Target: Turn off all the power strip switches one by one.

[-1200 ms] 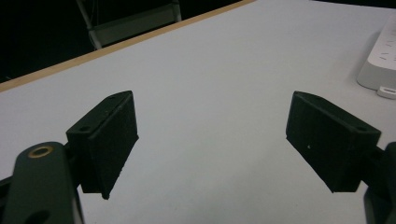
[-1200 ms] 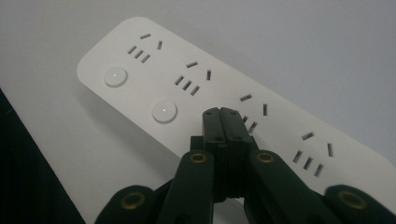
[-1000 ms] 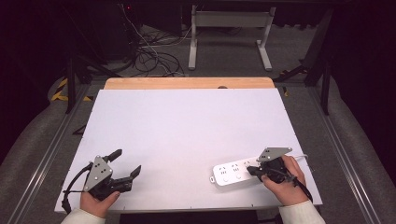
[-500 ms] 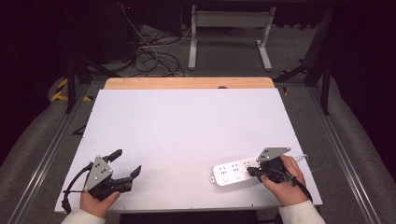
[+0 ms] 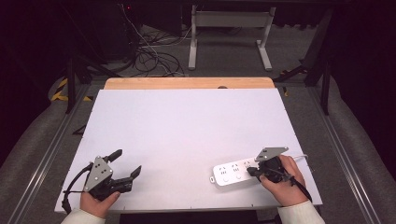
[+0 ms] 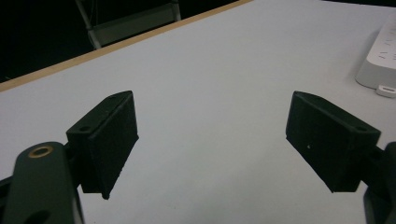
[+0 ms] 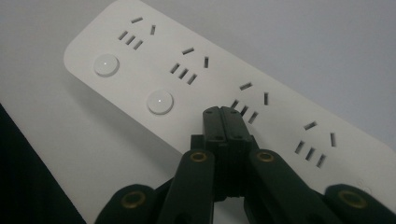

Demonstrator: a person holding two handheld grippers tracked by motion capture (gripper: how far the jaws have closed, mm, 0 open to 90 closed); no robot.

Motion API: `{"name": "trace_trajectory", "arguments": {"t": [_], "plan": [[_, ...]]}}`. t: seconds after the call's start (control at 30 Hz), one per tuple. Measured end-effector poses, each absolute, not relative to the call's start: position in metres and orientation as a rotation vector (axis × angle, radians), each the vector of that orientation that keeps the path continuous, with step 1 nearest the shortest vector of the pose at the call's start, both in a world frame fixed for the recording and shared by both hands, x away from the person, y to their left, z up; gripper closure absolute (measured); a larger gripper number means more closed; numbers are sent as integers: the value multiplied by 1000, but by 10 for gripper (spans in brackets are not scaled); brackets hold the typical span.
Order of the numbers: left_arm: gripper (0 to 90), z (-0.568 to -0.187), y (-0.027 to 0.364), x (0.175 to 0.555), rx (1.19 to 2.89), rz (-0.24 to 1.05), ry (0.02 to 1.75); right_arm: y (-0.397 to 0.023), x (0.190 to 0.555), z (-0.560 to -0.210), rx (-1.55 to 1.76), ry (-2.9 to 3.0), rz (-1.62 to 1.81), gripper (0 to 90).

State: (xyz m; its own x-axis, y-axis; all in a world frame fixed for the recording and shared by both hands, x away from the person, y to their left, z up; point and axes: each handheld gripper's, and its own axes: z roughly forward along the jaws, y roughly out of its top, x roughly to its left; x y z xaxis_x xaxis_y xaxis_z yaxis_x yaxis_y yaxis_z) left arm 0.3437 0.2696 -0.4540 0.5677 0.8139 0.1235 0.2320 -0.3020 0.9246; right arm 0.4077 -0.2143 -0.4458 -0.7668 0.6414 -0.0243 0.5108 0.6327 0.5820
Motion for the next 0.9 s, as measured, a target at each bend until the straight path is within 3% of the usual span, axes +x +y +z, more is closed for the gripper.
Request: {"name": "trace_trajectory", "arguments": {"t": [0.9], "plan": [[175, -454, 270, 344, 1823, 752, 864, -218, 407, -447, 991, 2616, 845, 900]]}}
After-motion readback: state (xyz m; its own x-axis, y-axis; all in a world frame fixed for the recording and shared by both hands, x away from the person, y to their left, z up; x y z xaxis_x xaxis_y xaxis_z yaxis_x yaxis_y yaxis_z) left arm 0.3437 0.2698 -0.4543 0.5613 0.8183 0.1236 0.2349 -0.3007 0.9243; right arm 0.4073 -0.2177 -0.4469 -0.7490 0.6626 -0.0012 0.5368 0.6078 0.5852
